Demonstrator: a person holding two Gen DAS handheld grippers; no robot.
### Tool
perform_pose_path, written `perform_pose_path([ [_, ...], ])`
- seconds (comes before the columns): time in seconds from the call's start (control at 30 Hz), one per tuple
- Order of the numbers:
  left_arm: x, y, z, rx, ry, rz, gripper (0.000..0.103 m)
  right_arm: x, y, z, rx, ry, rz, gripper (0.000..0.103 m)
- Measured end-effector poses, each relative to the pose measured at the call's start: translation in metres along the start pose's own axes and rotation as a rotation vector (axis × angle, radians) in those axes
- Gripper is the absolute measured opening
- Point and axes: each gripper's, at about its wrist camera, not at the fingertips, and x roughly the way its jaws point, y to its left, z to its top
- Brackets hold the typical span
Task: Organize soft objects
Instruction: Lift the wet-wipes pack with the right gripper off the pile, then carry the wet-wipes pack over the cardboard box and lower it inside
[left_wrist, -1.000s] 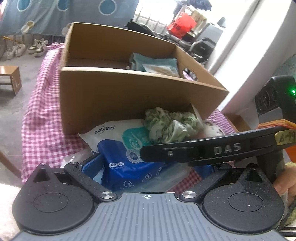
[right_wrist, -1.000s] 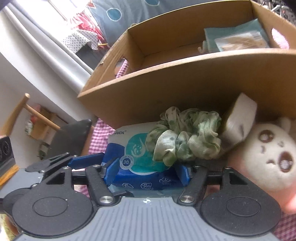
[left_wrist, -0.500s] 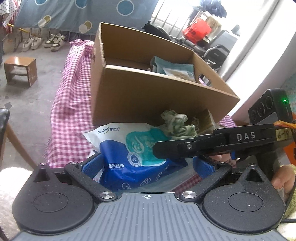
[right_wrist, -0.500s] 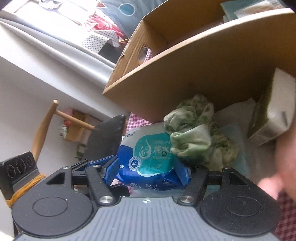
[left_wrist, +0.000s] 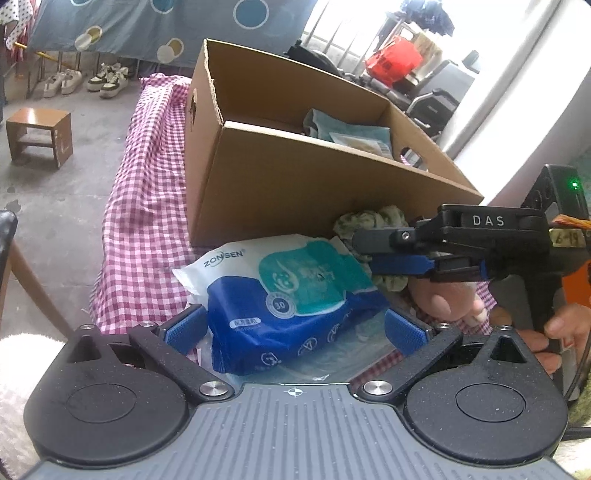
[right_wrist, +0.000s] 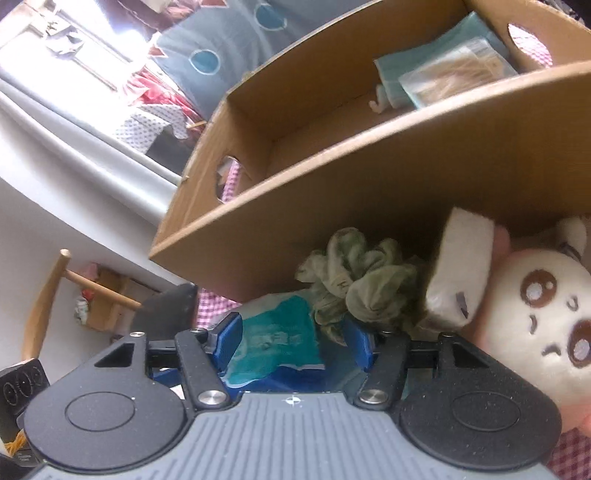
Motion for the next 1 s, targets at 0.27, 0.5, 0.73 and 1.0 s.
perform_pose_path([
  [0.27, 0.011, -0.005, 0.003, 0.064, 0.003, 0.038, 0.102, 0.02, 0.01, -0.007, -0.072, 0.086, -0.013, 0.057],
  [0.5, 0.02, -0.019, -0.002, 0.156, 0.009, 0.109, 0.102, 0.028, 0.027, -0.02, -0.184, 0.091, -0.067, 0.051],
  [0.73, 0.013, -0.026, -0.002, 0.146, -0.008, 0.145, 0.102, 0.021, 0.032, -0.025, -0.212, 0.087, -0.035, 0.037],
  [1.0, -0.011, -0.028, 0.0, 0.123, -0.048, 0.185, 0.102, 0.012, 0.043, -0.029, -0.213, 0.083, 0.04, 0.035],
])
